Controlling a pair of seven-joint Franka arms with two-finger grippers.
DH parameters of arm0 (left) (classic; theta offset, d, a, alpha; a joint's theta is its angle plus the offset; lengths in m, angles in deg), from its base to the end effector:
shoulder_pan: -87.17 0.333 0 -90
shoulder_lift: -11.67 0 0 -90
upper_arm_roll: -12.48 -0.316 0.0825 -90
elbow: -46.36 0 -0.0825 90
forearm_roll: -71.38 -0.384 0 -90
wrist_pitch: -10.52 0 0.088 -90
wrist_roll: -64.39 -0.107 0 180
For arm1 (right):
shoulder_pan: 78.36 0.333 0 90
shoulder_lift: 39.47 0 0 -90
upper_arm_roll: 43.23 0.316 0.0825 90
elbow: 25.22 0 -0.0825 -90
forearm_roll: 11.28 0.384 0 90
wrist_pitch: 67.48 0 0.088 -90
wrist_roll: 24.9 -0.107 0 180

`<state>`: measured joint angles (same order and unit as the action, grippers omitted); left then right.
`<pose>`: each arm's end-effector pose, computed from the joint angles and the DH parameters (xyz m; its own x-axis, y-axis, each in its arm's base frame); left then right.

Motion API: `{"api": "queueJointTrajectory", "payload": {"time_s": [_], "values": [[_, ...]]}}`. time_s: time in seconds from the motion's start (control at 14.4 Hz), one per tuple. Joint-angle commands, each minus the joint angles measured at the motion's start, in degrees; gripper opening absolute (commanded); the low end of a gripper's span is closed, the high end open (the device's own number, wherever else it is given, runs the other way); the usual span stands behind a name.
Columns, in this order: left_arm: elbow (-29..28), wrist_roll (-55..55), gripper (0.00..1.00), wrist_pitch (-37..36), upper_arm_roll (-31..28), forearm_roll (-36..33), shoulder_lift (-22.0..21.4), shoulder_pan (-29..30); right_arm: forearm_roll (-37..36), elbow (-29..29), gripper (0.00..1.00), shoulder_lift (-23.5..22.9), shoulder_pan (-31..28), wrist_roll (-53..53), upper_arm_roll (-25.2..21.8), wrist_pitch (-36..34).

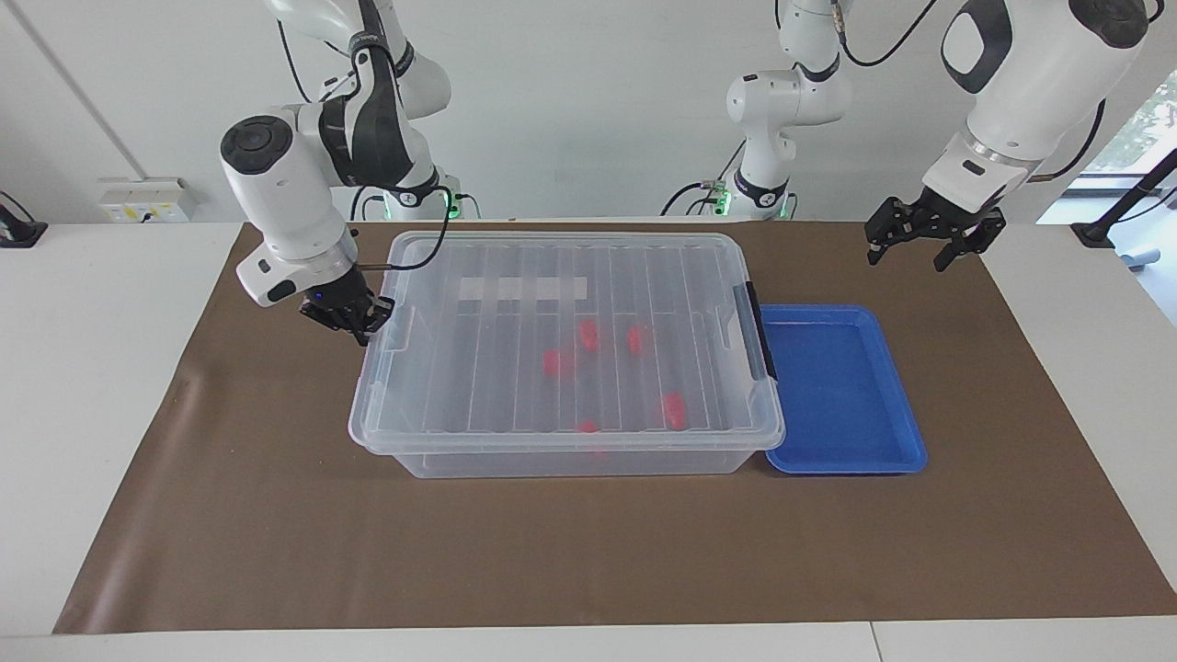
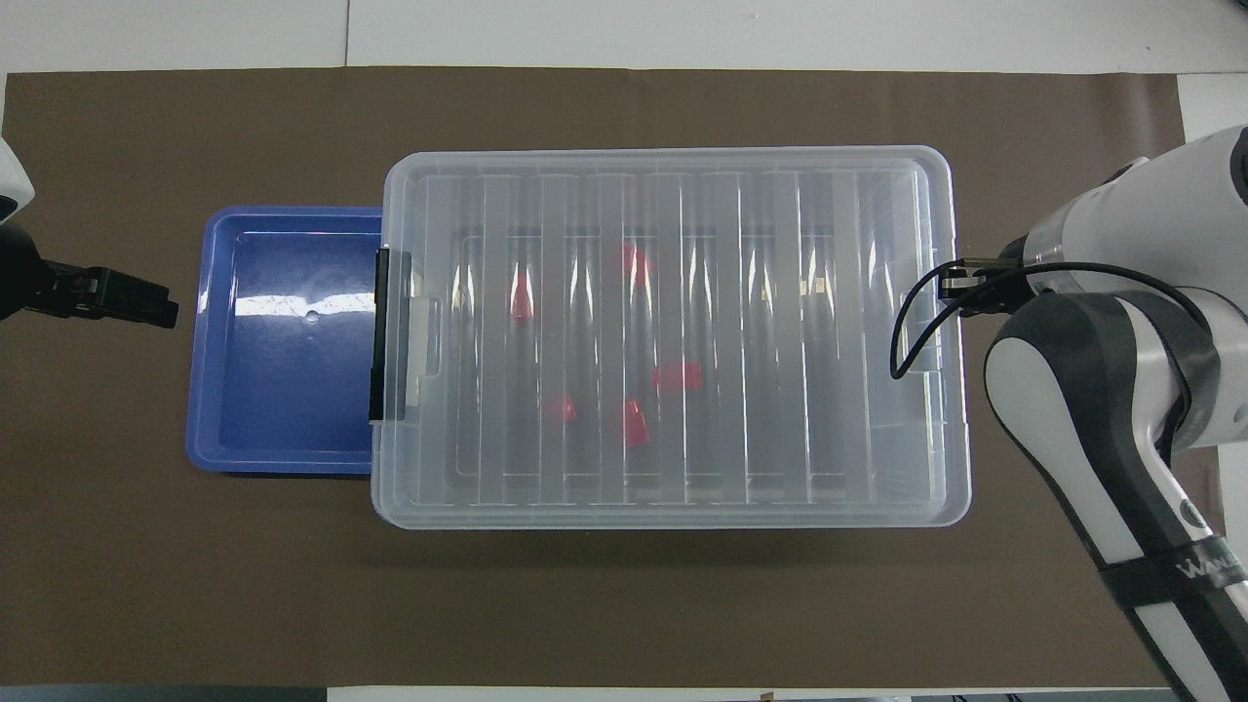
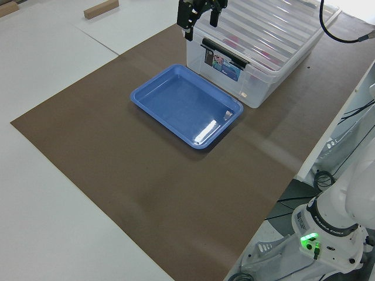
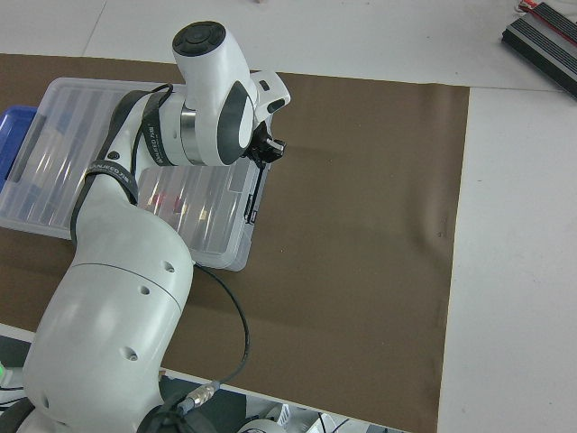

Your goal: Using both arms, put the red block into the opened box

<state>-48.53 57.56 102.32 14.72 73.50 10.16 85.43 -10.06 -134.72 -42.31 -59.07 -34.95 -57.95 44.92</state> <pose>0.5458 -0.0421 0.6015 0.9822 -0.1863 -0.0231 -0.1853 -0.9819 0.0389 0.5704 0.0489 0.4689 0.9947 -0.1032 0.0014 -0.1032 -0.9946 -0.0075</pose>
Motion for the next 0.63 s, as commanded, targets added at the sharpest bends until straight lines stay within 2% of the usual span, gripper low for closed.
{"api": "queueJointTrajectory", "payload": {"time_s": [0.0, 0.21, 0.28, 0.35, 0.56], "values": [[-0.9, -1.1, 1.00, -0.2, 0.1, 0.9, -1.4, 0.7, 0.6, -1.1, 0.00, 1.3, 0.3, -1.0, 0.1, -0.3], [-1.0, -1.1, 1.00, -0.3, 0.2, 0.9, -1.4, 0.2, 0.5, 2.2, 0.00, 0.6, -0.7, -0.2, 0.0, -4.6], [-1.0, -1.1, 1.00, -0.3, 0.2, 0.9, -1.4, 0.3, 0.5, 4.1, 0.45, 0.6, -2.1, 0.0, -0.1, -7.3], [-1.0, -1.1, 1.00, -0.3, 0.2, 0.9, -1.4, 0.5, 0.5, 5.2, 0.99, 1.0, -3.0, 1.1, -0.1, -8.8], [-1.0, -1.1, 1.00, -0.3, 0.2, 0.9, -1.4, 0.6, 0.5, 8.2, 1.00, 2.0, -6.1, 9.2, -0.6, -12.4]]}}
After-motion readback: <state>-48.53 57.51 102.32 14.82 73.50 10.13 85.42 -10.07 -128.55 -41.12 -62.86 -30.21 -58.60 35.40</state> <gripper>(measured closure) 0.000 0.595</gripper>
